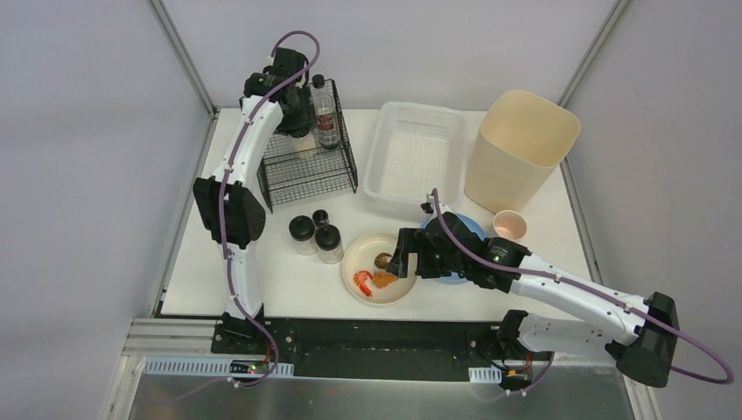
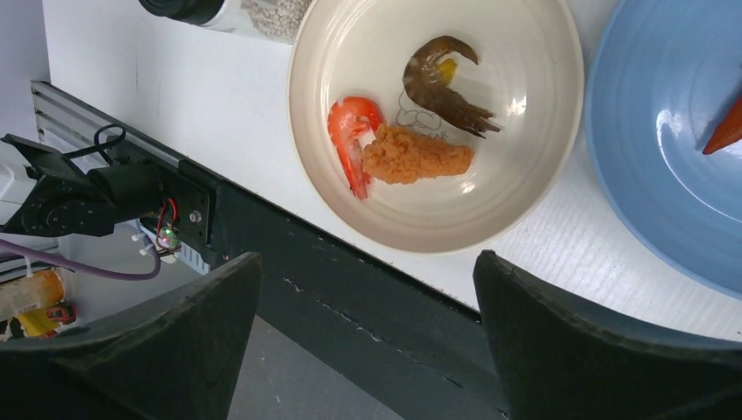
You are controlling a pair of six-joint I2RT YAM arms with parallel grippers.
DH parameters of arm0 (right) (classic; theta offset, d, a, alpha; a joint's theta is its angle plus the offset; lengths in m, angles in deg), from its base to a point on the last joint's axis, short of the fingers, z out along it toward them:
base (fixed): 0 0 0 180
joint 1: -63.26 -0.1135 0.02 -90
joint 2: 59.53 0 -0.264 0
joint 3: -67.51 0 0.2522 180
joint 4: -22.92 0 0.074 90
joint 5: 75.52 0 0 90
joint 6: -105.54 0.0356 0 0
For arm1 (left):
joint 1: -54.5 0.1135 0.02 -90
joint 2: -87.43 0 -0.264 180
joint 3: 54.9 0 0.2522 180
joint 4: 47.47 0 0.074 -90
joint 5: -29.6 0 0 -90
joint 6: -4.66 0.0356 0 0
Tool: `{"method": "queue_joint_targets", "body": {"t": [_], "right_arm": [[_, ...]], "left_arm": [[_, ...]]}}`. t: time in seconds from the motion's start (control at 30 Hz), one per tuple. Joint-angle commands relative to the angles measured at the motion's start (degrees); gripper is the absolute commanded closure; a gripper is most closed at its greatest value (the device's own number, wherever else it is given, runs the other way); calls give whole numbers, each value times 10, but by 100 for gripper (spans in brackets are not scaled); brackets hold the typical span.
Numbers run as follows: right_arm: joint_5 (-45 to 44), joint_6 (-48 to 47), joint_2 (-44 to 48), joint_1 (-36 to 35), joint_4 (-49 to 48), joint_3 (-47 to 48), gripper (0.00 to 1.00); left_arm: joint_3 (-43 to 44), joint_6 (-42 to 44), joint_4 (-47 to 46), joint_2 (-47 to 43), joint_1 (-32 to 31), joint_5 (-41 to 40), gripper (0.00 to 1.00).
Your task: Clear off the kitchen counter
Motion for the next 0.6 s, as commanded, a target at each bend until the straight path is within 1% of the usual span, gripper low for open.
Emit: {"method": "queue_joint_targets", "body": {"t": [0.0, 0.23, 0.57], "right_arm": [[-9, 7, 12, -3, 1, -3, 5], [-9, 8, 17, -3, -2, -11, 5], [-12, 11, 38, -3, -2, -30, 5]], "left_arm": [[32, -14, -55, 8, -25, -22, 100], [33, -32, -78, 34, -70, -85, 100], [31, -64, -93, 68, -96, -121, 100]]}}
